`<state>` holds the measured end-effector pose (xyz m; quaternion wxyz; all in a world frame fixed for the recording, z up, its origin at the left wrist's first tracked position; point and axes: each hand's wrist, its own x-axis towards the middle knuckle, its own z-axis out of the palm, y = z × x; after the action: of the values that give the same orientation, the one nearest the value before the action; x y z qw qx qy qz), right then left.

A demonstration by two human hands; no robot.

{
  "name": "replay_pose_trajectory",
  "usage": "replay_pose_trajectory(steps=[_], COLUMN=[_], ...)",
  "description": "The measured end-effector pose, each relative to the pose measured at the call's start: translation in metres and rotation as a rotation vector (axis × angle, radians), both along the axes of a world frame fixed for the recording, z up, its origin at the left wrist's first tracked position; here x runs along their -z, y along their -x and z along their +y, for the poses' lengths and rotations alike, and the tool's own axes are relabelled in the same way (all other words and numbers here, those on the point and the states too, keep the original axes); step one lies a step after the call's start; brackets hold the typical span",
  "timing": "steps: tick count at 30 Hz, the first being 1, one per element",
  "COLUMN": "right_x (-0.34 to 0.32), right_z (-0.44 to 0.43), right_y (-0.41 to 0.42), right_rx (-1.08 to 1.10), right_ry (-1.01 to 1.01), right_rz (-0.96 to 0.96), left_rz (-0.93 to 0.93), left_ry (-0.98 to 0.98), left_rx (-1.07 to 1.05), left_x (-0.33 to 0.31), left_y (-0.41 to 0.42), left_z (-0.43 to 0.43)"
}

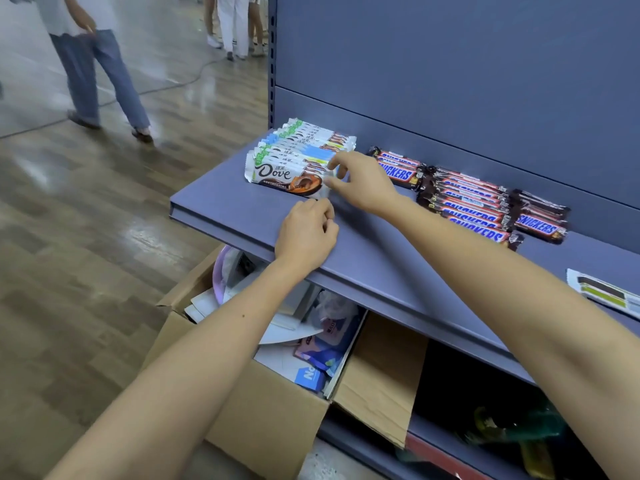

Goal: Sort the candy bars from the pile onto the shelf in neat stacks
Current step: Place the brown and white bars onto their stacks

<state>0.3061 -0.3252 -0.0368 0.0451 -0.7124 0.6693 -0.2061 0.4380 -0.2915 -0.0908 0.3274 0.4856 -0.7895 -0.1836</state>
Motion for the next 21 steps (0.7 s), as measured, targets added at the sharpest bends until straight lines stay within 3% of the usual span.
replay_pose_trajectory(steps=[4,8,14,21], right_x=[-0.001,0.001,0.000,0.002], right_z=[0.045,0.100,0.196,0.298], right_y=[0.038,0.090,0.174,0.266], right_rx=[-0.009,0.079,0.444,0.786], right_ry=[-0.014,0.051,0.097,-0.328], right_rz=[0.034,0.004,-0.014,-0.040], left_rz=[0.019,-0.066,-0.086,-0.120], left_ry=[-0.012,0.107,0.163,0.120], left_rx=[0.001,0.136,0.436,0.741], left_x=[-0.002,-0.012,-0.035,-0.035], left_y=[-0.001,0.024,0.120,0.199], left_z=[0.002,0.010,0.042,0.102])
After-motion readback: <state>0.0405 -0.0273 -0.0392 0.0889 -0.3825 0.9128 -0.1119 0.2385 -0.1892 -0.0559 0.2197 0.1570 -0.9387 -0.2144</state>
